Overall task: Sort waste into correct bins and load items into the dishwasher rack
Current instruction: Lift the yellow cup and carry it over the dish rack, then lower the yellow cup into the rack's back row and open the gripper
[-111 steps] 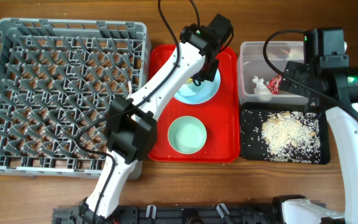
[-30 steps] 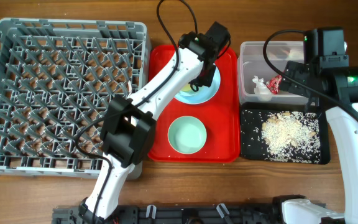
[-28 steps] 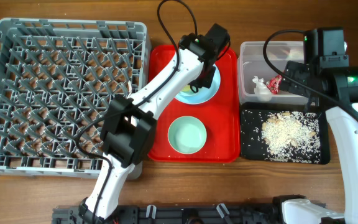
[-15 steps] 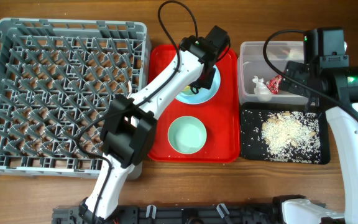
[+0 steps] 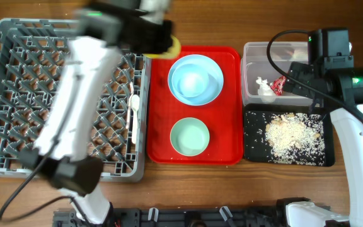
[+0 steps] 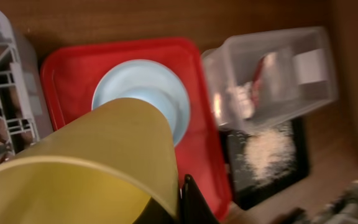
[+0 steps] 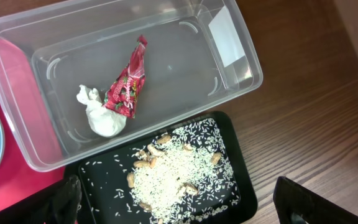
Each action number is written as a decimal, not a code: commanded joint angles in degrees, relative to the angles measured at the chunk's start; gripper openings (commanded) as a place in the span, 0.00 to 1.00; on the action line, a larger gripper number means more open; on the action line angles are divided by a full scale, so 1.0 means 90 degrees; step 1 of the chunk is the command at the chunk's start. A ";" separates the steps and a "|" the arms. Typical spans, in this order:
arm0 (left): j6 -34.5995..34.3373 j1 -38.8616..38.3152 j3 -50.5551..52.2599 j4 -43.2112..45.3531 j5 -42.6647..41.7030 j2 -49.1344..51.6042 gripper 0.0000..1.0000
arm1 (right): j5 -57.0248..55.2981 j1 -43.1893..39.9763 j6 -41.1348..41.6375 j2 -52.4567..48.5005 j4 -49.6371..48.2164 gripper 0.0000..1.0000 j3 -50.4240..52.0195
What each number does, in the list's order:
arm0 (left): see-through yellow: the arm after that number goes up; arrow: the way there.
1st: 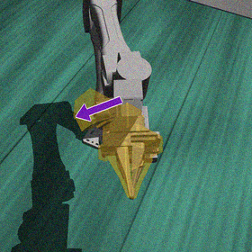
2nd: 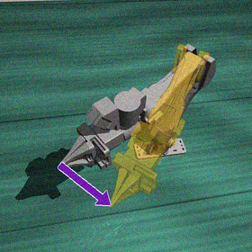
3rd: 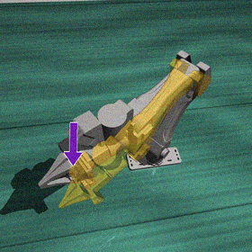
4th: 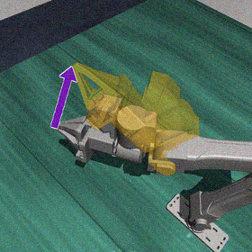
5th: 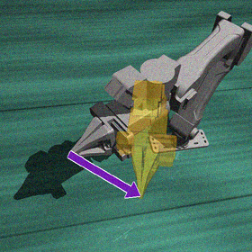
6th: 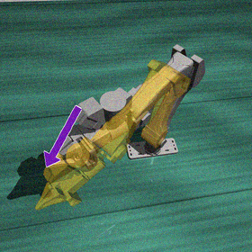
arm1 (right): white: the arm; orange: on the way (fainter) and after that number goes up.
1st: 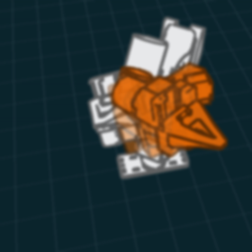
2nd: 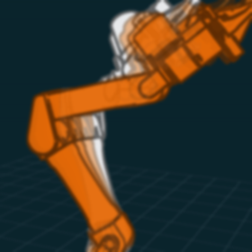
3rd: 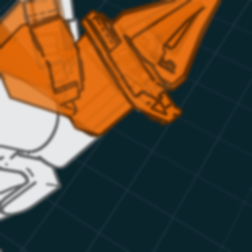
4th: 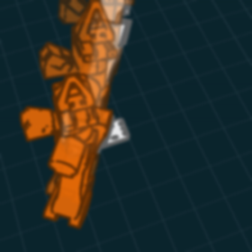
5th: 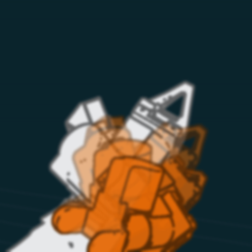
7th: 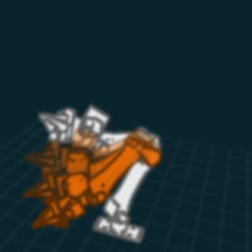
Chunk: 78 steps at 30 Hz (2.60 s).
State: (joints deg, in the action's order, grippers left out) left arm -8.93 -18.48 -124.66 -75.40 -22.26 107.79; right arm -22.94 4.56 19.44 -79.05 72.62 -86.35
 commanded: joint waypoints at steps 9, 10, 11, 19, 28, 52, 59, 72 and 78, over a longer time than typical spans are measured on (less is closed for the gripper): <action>0.2465 0.2016 -0.0007 -0.0969 -0.4782 0.1132 0.04 | 0.0015 -0.0015 0.0005 0.0068 -0.0015 1.00 -0.0024; 0.2506 0.2076 -0.0007 -0.0952 -0.4945 0.1290 0.04 | 0.0015 -0.0015 0.0005 0.0068 -0.0015 0.99 -0.0024; 0.2521 0.2142 -0.0007 -0.0930 -0.5068 0.1430 0.04 | 0.0015 -0.0015 0.0005 0.0068 -0.0015 1.00 -0.0024; 0.2569 0.2606 -0.0007 -0.0554 -0.5639 0.2562 0.04 | 0.0015 -0.0015 0.0010 0.0068 -0.0015 1.00 -0.0024; 0.2569 0.2866 -0.0007 -0.0238 -0.6710 0.3769 0.04 | 0.0015 -0.0015 0.0007 0.0068 -0.0017 0.99 -0.0024; 0.2569 0.3393 -0.0007 -0.1110 -0.3927 0.4082 0.20 | 0.0015 -0.0015 0.0005 0.0068 -0.0015 1.00 -0.0024; 0.2567 0.3449 -0.0010 -0.1197 -0.3541 0.4082 0.31 | 0.0015 -0.0015 0.0010 0.0068 -0.0015 1.00 -0.0024; 0.2567 0.3954 -0.0022 -0.1838 -0.3509 0.3381 1.00 | 0.0015 -0.0015 0.0007 0.0068 -0.0015 1.00 -0.0024; 0.2501 0.4039 -0.0022 -0.2193 -0.2965 0.2584 1.00 | 0.0015 -0.0015 0.0007 0.0068 -0.0015 1.00 -0.0024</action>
State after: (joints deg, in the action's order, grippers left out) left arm 13.43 17.23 -125.43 -93.76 -55.42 137.32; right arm -22.96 4.56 19.44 -79.05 72.62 -86.35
